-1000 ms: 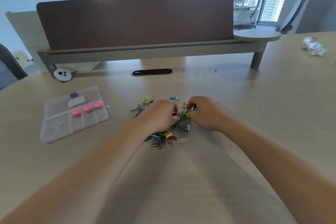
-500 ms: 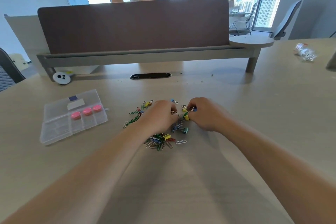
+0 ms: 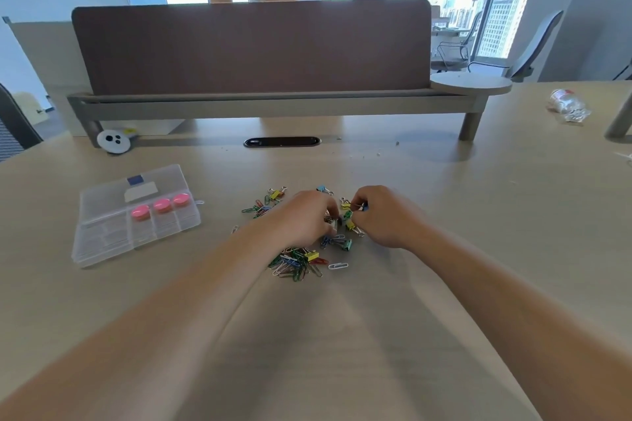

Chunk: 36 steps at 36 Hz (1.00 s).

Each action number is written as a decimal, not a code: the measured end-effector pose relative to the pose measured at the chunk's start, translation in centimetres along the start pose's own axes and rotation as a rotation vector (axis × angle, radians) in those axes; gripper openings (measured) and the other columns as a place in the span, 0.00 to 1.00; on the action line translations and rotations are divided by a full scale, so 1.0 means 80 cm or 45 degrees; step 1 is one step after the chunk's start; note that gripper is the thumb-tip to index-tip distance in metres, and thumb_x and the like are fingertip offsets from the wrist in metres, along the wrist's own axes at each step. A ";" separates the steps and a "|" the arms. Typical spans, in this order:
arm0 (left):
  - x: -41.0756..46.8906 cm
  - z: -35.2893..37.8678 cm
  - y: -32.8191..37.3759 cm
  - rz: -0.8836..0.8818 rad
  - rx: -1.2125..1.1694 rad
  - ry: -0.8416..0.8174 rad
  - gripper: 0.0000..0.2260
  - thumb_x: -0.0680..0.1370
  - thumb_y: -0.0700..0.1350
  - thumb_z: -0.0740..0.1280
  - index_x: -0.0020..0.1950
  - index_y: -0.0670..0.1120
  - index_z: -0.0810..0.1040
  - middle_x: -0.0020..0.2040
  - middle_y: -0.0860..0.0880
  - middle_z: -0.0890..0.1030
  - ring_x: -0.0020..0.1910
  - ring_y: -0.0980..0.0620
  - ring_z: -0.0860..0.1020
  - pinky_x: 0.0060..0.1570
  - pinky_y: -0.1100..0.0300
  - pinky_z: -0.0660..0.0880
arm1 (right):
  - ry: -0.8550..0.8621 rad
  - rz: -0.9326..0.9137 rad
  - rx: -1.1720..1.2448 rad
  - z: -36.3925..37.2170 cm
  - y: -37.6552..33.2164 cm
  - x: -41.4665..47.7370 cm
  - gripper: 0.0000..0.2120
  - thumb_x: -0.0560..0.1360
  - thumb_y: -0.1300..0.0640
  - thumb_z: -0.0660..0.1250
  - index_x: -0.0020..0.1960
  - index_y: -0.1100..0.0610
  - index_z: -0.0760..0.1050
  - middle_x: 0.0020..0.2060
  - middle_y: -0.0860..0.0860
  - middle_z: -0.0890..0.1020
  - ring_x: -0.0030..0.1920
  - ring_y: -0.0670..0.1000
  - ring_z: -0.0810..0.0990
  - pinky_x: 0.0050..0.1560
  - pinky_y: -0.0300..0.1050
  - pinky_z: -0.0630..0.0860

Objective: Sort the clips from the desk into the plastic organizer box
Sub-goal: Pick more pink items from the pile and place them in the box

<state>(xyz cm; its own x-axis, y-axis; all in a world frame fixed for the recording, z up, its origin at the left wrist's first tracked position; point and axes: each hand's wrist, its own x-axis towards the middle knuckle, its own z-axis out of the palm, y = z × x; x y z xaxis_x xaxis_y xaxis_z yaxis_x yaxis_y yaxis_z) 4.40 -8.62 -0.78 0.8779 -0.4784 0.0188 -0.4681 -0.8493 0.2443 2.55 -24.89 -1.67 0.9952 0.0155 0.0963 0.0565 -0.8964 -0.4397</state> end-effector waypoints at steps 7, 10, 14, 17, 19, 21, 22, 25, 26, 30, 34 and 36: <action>0.005 0.003 0.001 0.001 -0.051 0.019 0.14 0.77 0.51 0.68 0.60 0.47 0.76 0.56 0.48 0.78 0.52 0.50 0.75 0.47 0.58 0.69 | 0.004 0.008 0.029 0.000 0.005 0.002 0.07 0.71 0.55 0.62 0.46 0.50 0.77 0.42 0.50 0.80 0.43 0.54 0.78 0.43 0.48 0.77; 0.005 -0.001 0.001 -0.056 -0.189 0.032 0.13 0.77 0.52 0.67 0.56 0.45 0.75 0.51 0.47 0.79 0.47 0.50 0.76 0.44 0.56 0.71 | 0.013 0.016 0.040 -0.003 0.005 0.002 0.06 0.70 0.55 0.63 0.45 0.50 0.77 0.41 0.50 0.80 0.42 0.54 0.78 0.42 0.49 0.77; 0.001 -0.010 -0.003 -0.130 -0.371 0.099 0.16 0.77 0.50 0.65 0.51 0.36 0.78 0.41 0.40 0.78 0.36 0.48 0.71 0.37 0.56 0.66 | 0.009 0.015 0.038 -0.008 -0.002 -0.002 0.07 0.72 0.54 0.62 0.47 0.50 0.77 0.42 0.49 0.80 0.42 0.54 0.78 0.42 0.47 0.77; -0.009 -0.019 -0.007 -0.175 -0.454 0.100 0.15 0.78 0.49 0.64 0.51 0.36 0.78 0.39 0.41 0.76 0.34 0.48 0.70 0.35 0.57 0.65 | 0.013 0.001 0.051 -0.013 -0.011 -0.006 0.07 0.72 0.55 0.62 0.48 0.51 0.78 0.43 0.49 0.80 0.42 0.53 0.77 0.41 0.46 0.75; -0.016 -0.025 -0.009 -0.187 -0.477 0.106 0.15 0.79 0.48 0.64 0.50 0.35 0.79 0.39 0.41 0.76 0.34 0.48 0.70 0.34 0.57 0.64 | 0.009 -0.014 0.058 -0.015 -0.018 -0.008 0.07 0.73 0.56 0.62 0.48 0.52 0.78 0.44 0.49 0.80 0.42 0.53 0.77 0.40 0.45 0.74; -0.022 -0.030 -0.015 -0.174 -0.489 0.115 0.13 0.79 0.48 0.63 0.50 0.38 0.78 0.42 0.43 0.76 0.38 0.49 0.71 0.38 0.58 0.66 | 0.003 -0.027 0.063 -0.015 -0.026 -0.010 0.07 0.73 0.56 0.62 0.48 0.52 0.78 0.45 0.49 0.80 0.41 0.53 0.78 0.39 0.45 0.73; -0.026 -0.032 -0.019 -0.168 -0.501 0.116 0.12 0.80 0.49 0.63 0.53 0.40 0.76 0.45 0.45 0.76 0.39 0.49 0.72 0.40 0.59 0.67 | -0.004 -0.029 0.074 -0.014 -0.030 -0.011 0.07 0.74 0.56 0.62 0.48 0.52 0.78 0.45 0.50 0.80 0.40 0.52 0.78 0.40 0.45 0.74; -0.038 -0.038 -0.033 -0.163 -0.578 0.129 0.14 0.81 0.51 0.62 0.63 0.45 0.70 0.55 0.50 0.76 0.38 0.56 0.74 0.34 0.62 0.68 | -0.021 -0.050 0.091 -0.010 -0.045 -0.011 0.07 0.74 0.57 0.63 0.48 0.53 0.78 0.45 0.51 0.80 0.41 0.54 0.79 0.42 0.47 0.76; -0.042 -0.041 -0.037 -0.160 -0.585 0.145 0.15 0.81 0.51 0.62 0.64 0.45 0.70 0.56 0.50 0.77 0.39 0.57 0.74 0.34 0.63 0.68 | -0.025 -0.064 0.094 -0.008 -0.051 -0.010 0.06 0.74 0.57 0.63 0.48 0.53 0.78 0.45 0.51 0.80 0.42 0.54 0.79 0.42 0.47 0.76; -0.060 -0.053 -0.056 -0.144 -0.551 0.242 0.07 0.80 0.49 0.64 0.54 0.47 0.76 0.48 0.49 0.79 0.41 0.55 0.75 0.36 0.62 0.67 | -0.029 -0.144 0.096 0.001 -0.080 -0.006 0.03 0.74 0.58 0.64 0.46 0.53 0.77 0.44 0.51 0.80 0.41 0.52 0.78 0.41 0.46 0.76; -0.082 -0.068 -0.082 -0.169 -0.569 0.352 0.06 0.78 0.48 0.67 0.43 0.48 0.75 0.39 0.51 0.77 0.35 0.55 0.74 0.31 0.64 0.67 | -0.035 -0.226 0.102 0.017 -0.114 -0.001 0.03 0.75 0.58 0.65 0.47 0.52 0.76 0.44 0.51 0.79 0.39 0.49 0.76 0.37 0.43 0.73; -0.092 -0.074 -0.098 -0.190 -0.565 0.398 0.07 0.78 0.47 0.68 0.42 0.47 0.76 0.39 0.50 0.77 0.36 0.54 0.74 0.31 0.64 0.67 | -0.052 -0.266 0.096 0.027 -0.130 0.004 0.05 0.75 0.58 0.65 0.49 0.54 0.77 0.45 0.51 0.78 0.38 0.48 0.74 0.34 0.39 0.68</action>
<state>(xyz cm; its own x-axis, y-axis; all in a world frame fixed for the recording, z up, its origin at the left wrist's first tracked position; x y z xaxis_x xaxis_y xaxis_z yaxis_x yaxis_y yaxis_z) 2.20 2.91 2.92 0.9512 -0.2139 0.2224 -0.3082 -0.6949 0.6497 2.48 -14.63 1.04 0.9637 0.2167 0.1563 0.2658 -0.8363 -0.4795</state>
